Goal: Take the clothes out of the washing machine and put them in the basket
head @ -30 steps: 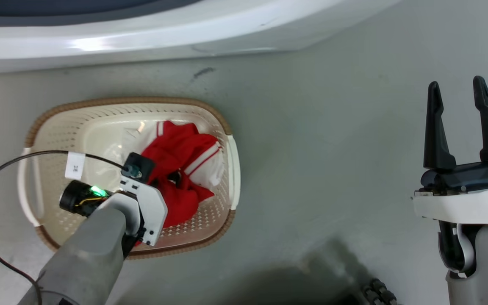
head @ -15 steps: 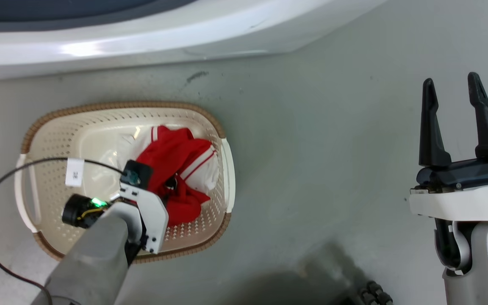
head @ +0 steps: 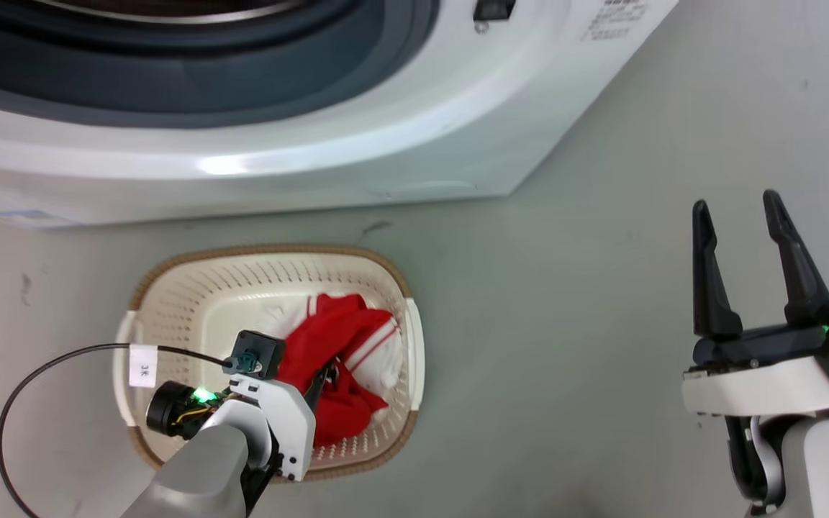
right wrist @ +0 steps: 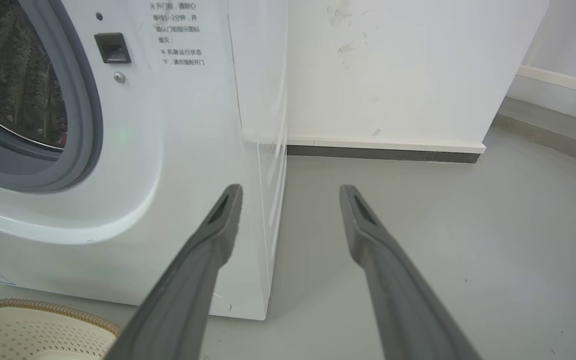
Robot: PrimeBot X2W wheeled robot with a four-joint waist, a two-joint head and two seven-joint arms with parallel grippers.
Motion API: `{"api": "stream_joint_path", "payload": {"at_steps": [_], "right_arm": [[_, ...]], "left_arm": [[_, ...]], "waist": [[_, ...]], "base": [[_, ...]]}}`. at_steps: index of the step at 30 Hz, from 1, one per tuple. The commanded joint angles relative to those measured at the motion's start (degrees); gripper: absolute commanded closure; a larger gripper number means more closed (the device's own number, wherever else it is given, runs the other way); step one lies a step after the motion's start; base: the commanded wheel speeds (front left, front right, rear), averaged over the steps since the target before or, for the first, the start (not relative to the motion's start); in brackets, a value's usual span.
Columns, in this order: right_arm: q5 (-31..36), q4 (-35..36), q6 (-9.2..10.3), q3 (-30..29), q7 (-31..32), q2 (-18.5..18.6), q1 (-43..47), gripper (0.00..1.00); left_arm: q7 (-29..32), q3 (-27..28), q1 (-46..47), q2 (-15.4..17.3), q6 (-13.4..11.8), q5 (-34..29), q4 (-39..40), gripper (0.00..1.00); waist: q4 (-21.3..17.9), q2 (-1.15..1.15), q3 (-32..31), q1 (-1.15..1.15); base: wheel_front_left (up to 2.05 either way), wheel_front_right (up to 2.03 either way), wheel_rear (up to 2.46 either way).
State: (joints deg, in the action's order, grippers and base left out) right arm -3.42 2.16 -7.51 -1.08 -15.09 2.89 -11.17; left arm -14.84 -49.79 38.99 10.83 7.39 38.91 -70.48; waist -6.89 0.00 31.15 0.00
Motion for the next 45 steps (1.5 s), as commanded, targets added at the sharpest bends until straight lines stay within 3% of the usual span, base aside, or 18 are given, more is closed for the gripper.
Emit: {"api": "stream_joint_path", "payload": {"at_steps": [1, 9, 18, 23, 27, 34, 45], "right_arm": [[0.6, -0.16, 0.04, 0.0, -0.12, -0.04, 1.38, 0.0], [1.43, -0.97, 0.04, 0.17, -0.12, -0.04, 5.24, 0.0], [1.64, -1.35, 0.04, 0.68, -0.12, -0.04, 8.65, 0.0], [0.95, -1.31, 0.04, 0.48, -0.12, -0.04, 9.33, 0.0], [0.7, -1.25, 0.04, 0.72, -0.12, -0.04, 9.98, 0.0], [0.43, -1.1, 0.04, 0.86, -0.12, -0.04, 8.47, 0.0], [-0.44, -0.3, 0.04, 1.53, -0.12, -0.04, 4.15, 0.0]], "left_arm": [[-0.39, 1.05, -1.16, 0.73, -0.38, 0.0, 2.22, 0.0], [-0.36, 12.36, -9.72, 4.24, -7.55, -5.21, 23.01, 0.0], [-0.37, 28.93, -23.13, 2.71, -12.68, -13.83, 45.12, 0.0], [-0.37, 37.9, -30.14, -0.16, -13.97, -19.63, 56.49, 0.0], [-0.38, 41.93, -33.26, -1.78, -13.0, -24.08, 61.85, 0.0], [-0.38, 45.49, -28.09, -2.52, -9.59, -27.98, 60.37, 0.0], [1.53, 45.35, -5.94, 1.44, -6.7, -30.67, 42.84, 0.0]], "waist": [[1.88, 0.0, -4.27, 0.0], [3.83, 0.0, -11.28, 0.0], [4.57, 0.0, -16.96, 0.0], [4.48, 0.0, -18.12, 0.0], [4.46, 0.0, -18.5, 0.0], [3.88, 0.0, -17.14, 0.0], [-0.61, 0.0, -9.82, 0.0]], "base": [[0.0, 0.0, 0.0], [0.0, 0.0, 0.0], [0.0, 0.0, 0.0], [0.0, 0.0, 0.0], [0.0, 0.0, 0.0], [0.0, 0.0, 0.0], [0.0, 0.0, 0.0]]}}
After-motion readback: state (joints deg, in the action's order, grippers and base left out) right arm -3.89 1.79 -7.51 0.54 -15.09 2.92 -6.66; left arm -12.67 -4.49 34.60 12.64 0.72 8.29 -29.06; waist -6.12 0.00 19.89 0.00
